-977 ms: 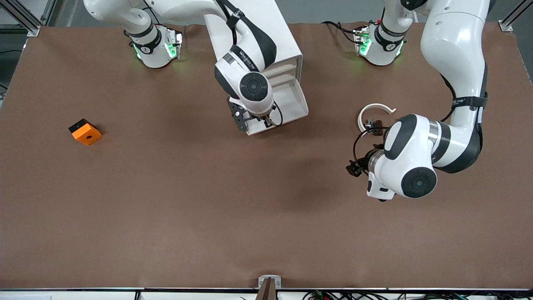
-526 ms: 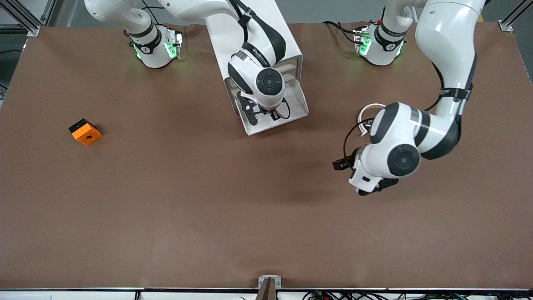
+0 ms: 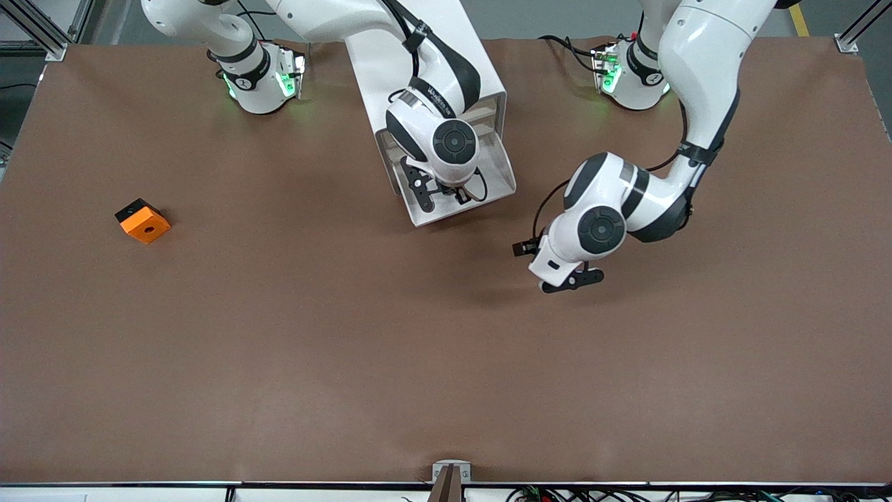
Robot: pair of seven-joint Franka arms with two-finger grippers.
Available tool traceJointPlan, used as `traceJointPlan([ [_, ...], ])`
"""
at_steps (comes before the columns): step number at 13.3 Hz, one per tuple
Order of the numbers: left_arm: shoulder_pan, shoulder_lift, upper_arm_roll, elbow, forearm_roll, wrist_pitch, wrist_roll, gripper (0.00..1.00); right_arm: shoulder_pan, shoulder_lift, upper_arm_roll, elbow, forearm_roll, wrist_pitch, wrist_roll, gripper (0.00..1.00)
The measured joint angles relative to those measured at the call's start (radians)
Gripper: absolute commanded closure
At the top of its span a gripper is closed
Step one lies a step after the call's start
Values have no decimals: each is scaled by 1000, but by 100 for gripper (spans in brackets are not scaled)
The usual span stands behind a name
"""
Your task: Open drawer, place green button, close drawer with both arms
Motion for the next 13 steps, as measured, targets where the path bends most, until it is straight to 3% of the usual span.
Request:
traceJointPlan([
  [5,-59,21,-2,-48,0,5,-40,0,2,-41,-1,23,0,-83,-2,0],
  [9,-127,48,-5,-52,0,6,-142,0,-12,-163,-20,36,-1,-191,-88,0],
  [13,-207,53,-9,-52,-44,8,-214,0,-122,-286,-27,56,0,-351,-254,0],
])
